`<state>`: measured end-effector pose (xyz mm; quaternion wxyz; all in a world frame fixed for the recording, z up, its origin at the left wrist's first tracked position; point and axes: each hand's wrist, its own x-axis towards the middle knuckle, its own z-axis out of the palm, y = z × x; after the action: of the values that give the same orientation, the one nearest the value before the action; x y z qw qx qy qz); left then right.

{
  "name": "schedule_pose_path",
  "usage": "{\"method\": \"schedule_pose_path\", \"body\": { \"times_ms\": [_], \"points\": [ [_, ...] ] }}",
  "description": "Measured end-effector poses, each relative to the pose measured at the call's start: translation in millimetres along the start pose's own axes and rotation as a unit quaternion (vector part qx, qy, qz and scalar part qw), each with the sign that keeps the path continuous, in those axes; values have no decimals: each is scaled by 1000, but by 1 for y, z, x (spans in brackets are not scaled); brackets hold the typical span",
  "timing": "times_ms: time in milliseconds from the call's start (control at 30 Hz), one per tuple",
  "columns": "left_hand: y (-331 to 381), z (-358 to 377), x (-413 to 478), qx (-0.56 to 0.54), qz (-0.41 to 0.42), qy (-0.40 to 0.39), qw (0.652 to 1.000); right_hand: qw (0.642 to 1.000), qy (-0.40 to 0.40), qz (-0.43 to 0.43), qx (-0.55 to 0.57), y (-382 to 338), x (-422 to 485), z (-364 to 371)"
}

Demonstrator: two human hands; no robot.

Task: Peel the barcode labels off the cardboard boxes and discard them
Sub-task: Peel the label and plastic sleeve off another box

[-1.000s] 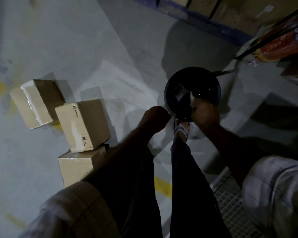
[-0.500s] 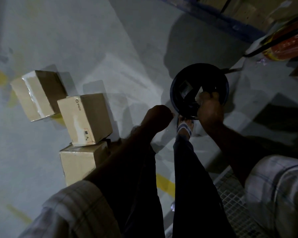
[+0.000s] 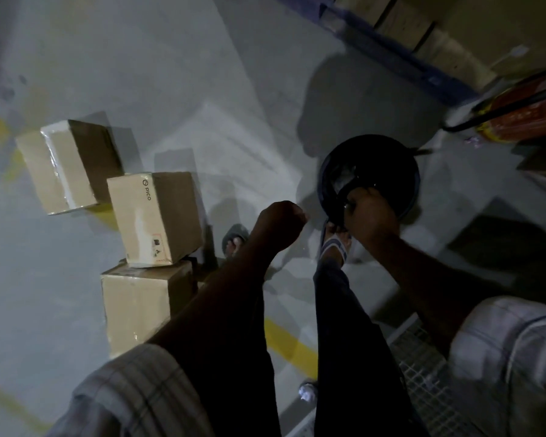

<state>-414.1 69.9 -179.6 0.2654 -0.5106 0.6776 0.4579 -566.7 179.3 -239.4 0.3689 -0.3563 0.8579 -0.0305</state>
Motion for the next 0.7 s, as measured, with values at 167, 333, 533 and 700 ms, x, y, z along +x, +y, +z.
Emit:
{"method": "schedule_pose_path", "body": {
  "times_ms": [167, 333, 533, 700],
  "points": [
    [-45, -33, -14, -67, -23, 65, 995, 997, -2, -71, 11, -77, -9, 14],
    [-129, -73, -19, -123, -33, 94, 987, 991, -67, -105, 44, -174, -21, 47],
    [-264, -121, -24, -174, -129, 116, 969, 979, -152, -137, 16, -289, -25, 119],
    [-386, -139, -24, -302, -234, 149, 912, 964, -204, -171, -26, -360, -8, 190]
  ]
}}
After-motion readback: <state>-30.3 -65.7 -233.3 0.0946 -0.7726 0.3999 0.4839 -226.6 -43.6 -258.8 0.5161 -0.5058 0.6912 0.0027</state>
